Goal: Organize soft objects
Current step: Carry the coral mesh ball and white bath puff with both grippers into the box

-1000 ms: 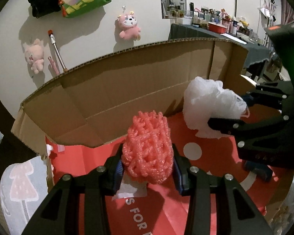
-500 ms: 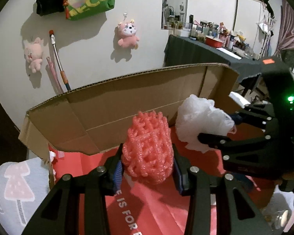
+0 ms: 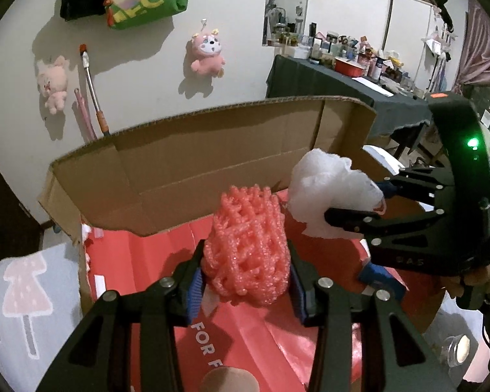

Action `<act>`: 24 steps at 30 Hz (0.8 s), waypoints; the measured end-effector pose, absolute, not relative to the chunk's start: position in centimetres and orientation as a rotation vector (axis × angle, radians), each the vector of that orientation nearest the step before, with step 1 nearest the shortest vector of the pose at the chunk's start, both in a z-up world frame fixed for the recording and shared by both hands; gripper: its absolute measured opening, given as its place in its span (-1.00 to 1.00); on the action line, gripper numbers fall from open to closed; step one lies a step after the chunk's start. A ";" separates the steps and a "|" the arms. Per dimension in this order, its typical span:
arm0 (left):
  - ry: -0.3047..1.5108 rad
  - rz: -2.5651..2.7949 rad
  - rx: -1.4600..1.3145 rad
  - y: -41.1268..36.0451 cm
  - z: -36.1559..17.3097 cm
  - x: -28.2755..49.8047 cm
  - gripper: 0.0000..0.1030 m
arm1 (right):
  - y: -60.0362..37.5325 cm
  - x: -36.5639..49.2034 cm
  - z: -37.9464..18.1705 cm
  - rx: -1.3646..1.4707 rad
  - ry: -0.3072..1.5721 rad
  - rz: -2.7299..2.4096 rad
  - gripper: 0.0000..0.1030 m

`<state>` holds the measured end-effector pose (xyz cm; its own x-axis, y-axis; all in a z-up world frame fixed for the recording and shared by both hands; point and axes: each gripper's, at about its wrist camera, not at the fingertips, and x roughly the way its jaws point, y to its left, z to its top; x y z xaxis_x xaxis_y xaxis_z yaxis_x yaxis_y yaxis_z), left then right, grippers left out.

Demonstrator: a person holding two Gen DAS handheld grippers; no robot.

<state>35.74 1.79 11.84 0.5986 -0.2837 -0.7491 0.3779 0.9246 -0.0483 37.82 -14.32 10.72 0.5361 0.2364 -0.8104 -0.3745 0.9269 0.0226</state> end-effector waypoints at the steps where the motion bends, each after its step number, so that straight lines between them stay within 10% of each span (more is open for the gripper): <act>1: 0.852 -0.381 0.113 1.8 11.6 35.8 -0.11 | -14.3 37.8 10.7 -0.164 0.935 0.363 -0.11; 24: 0.921 -0.327 0.134 0.2 7.2 40.3 -0.10 | -13.0 40.5 8.4 -0.201 0.976 0.308 -0.03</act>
